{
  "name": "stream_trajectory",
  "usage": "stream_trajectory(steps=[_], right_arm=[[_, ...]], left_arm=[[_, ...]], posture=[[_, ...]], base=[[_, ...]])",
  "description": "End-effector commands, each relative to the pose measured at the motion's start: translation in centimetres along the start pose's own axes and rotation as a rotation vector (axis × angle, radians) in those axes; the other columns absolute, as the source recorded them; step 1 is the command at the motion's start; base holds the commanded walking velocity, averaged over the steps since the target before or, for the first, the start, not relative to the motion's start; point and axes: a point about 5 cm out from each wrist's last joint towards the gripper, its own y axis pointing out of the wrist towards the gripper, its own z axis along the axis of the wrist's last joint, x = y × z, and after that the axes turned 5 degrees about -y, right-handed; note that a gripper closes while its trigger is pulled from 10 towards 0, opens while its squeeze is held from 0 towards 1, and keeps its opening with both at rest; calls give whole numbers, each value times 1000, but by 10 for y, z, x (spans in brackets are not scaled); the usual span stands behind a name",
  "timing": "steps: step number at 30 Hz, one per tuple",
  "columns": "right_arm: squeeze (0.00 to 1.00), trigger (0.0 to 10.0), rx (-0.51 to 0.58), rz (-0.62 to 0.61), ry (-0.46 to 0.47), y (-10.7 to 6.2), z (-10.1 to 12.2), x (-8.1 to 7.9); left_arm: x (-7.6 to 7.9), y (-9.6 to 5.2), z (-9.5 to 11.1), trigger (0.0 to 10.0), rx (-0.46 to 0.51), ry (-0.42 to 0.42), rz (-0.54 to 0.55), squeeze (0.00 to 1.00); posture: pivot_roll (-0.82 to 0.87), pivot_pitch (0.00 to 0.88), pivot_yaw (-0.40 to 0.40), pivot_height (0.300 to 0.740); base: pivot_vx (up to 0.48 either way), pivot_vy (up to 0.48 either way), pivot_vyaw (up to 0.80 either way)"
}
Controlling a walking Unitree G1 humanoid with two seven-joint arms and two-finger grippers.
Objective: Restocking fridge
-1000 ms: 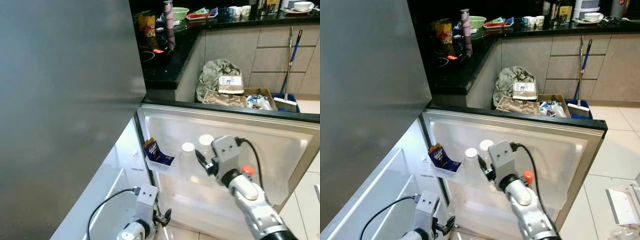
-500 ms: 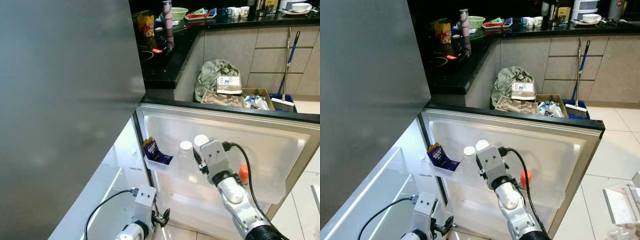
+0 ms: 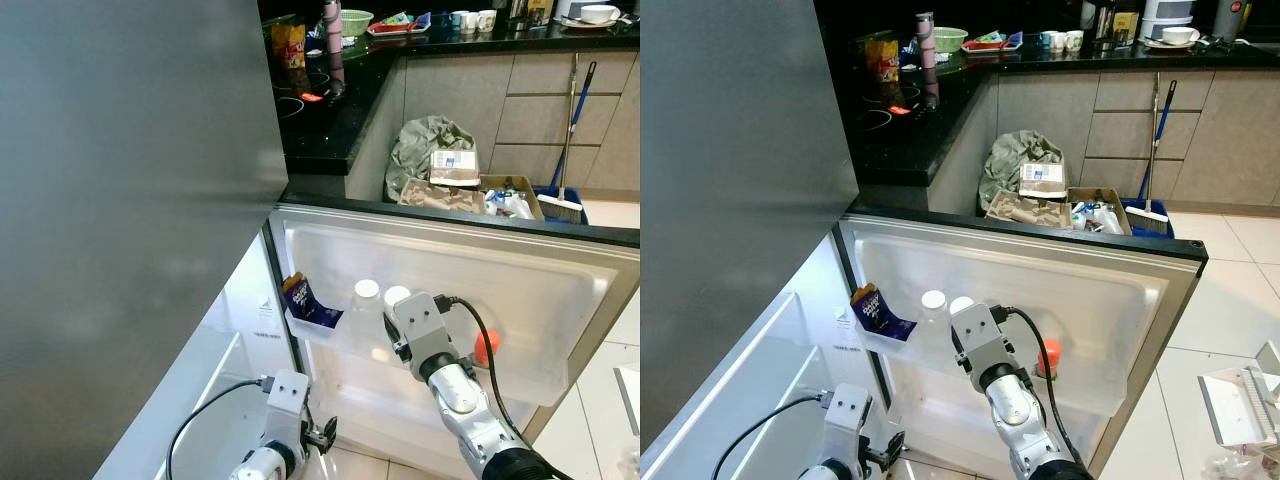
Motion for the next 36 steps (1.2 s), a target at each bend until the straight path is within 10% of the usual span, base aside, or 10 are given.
stream_trajectory(steps=[1, 13, 15, 17, 29, 30, 34, 36], right_arm=[[0, 10000, -28, 24, 16, -1, -6, -6], [0, 10000, -53, 28, 42, -1, -11, -4], [125, 10000, -58, 33, 48, -1, -11, -4], [1000, 10000, -63, 35, 55, 0, -12, -3], [1000, 10000, -48, 33, 41, 2, -9, -4], [345, 10000, -44, 31, 41, 2, -8, -4], [0, 10000, -26, 21, 27, 2, -6, -2], [0, 10000, -8, 15, 14, 3, -3, 0]], left_arm=[[-11, -5, -4, 10000, -22, 9, 31, 0], [-10, -5, -3, 10000, -24, 10, 26, 0], [-9, -5, -3, 10000, -23, 10, 26, 0], [-9, -5, -3, 10000, -23, 9, 25, 0], [-8, -5, -2, 10000, -22, 12, 23, 0], [-8, -5, -2, 10000, -21, 11, 23, 0], [-8, -5, -2, 10000, -22, 12, 21, 0], [-7, -5, -2, 10000, -21, 12, 21, 0]], posture=[[-51, 141, 61, 740], [-52, 144, 62, 740], [-51, 144, 62, 740], [-52, 143, 64, 740], [-51, 144, 65, 740], [-52, 144, 65, 740], [-53, 143, 66, 740], [-53, 143, 65, 740]], base=[[0, 0, 0], [0, 0, 0], [0, 0, 0], [0, 0, 0], [0, 0, 0], [0, 0, 0], [0, 0, 0], [0, 0, 0]])
